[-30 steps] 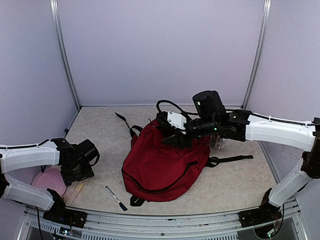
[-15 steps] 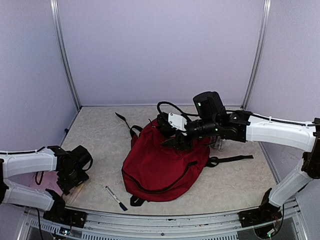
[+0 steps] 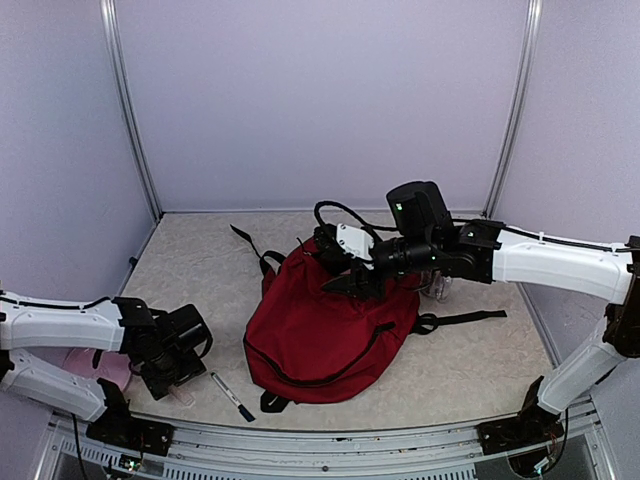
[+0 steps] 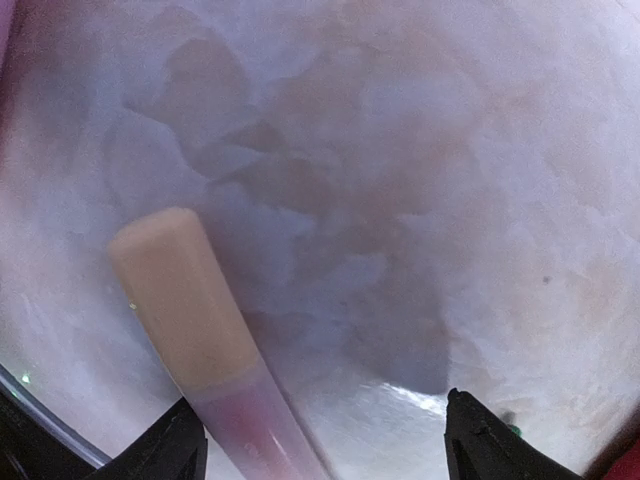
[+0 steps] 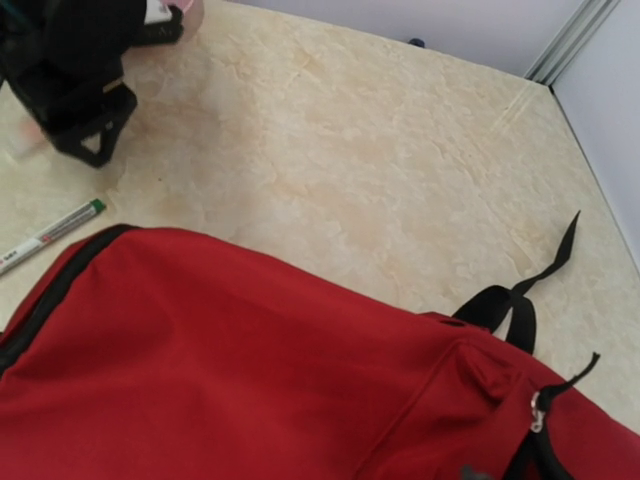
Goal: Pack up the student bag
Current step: Adjust the pen at the corner of the board, then pick up the pen at the corner of the board, then pass from the left arm to the right
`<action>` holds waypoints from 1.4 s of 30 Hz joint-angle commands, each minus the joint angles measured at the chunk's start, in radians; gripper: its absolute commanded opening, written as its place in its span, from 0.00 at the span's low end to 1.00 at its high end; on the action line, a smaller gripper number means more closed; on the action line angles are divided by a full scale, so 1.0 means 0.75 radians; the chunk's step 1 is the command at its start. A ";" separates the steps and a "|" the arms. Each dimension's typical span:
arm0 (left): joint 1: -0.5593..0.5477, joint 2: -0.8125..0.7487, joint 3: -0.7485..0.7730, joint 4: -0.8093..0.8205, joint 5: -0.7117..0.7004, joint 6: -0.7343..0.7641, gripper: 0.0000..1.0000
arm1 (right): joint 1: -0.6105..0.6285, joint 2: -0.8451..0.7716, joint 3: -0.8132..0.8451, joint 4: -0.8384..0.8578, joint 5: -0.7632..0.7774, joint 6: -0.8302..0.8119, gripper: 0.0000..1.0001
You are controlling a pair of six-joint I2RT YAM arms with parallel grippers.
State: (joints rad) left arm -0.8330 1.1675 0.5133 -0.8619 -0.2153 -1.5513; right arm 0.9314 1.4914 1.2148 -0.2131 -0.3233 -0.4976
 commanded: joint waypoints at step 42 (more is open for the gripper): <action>-0.646 0.190 0.744 0.566 -1.581 1.040 0.01 | -0.133 0.012 0.093 0.691 -0.536 0.883 0.66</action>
State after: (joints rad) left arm -1.1995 1.2453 1.0489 -0.7959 -0.9913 -1.2663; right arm 0.8291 1.4899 1.2541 0.0593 -0.5972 -0.0528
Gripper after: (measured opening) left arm 0.208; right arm 0.657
